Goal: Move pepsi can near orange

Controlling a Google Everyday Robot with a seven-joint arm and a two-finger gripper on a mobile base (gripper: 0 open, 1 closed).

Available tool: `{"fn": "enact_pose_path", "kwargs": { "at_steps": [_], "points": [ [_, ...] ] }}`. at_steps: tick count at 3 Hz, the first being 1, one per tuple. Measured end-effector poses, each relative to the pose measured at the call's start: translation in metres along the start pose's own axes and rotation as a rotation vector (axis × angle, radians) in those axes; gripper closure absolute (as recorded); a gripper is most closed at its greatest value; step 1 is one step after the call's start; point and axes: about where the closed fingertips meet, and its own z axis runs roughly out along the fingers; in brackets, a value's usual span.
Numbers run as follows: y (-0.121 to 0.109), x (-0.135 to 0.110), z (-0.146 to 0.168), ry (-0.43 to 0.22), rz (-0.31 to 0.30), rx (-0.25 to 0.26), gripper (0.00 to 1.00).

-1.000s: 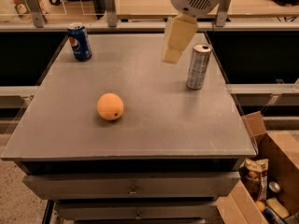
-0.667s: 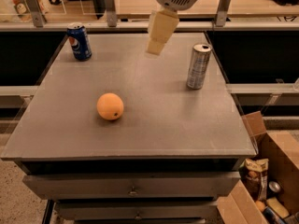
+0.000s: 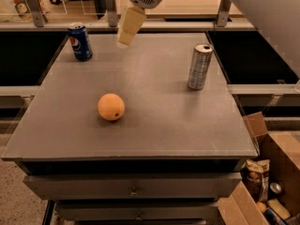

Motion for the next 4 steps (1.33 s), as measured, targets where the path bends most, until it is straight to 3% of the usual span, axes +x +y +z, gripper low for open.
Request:
{"fn": "enact_pose_path", "kwargs": {
  "at_steps": [2, 3, 4],
  "points": [
    [-0.033, 0.021, 0.092, -0.047, 0.147, -0.017, 0.0],
    [-0.033, 0.018, 0.13, -0.117, 0.201, -0.03, 0.0],
    [-0.031, 0.006, 0.142, -0.194, 0.217, 0.024, 0.0]
  ]
}}
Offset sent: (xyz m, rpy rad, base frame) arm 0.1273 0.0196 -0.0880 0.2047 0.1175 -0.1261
